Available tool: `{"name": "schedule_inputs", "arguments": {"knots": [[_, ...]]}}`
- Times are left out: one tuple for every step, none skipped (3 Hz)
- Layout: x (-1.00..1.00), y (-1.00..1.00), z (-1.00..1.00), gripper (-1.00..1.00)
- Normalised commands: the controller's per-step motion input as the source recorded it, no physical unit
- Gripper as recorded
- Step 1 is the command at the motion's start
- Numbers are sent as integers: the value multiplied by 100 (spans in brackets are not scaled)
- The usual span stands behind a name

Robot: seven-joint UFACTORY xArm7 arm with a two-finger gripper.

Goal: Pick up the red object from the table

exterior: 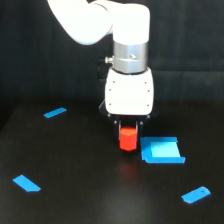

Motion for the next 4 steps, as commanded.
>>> {"name": "schedule_inputs", "arguments": {"knots": [[-60,-9,89,-98],[-22,-10,95,-100],[-17,-7,97,-100],[-7,-9,95,-100]]}}
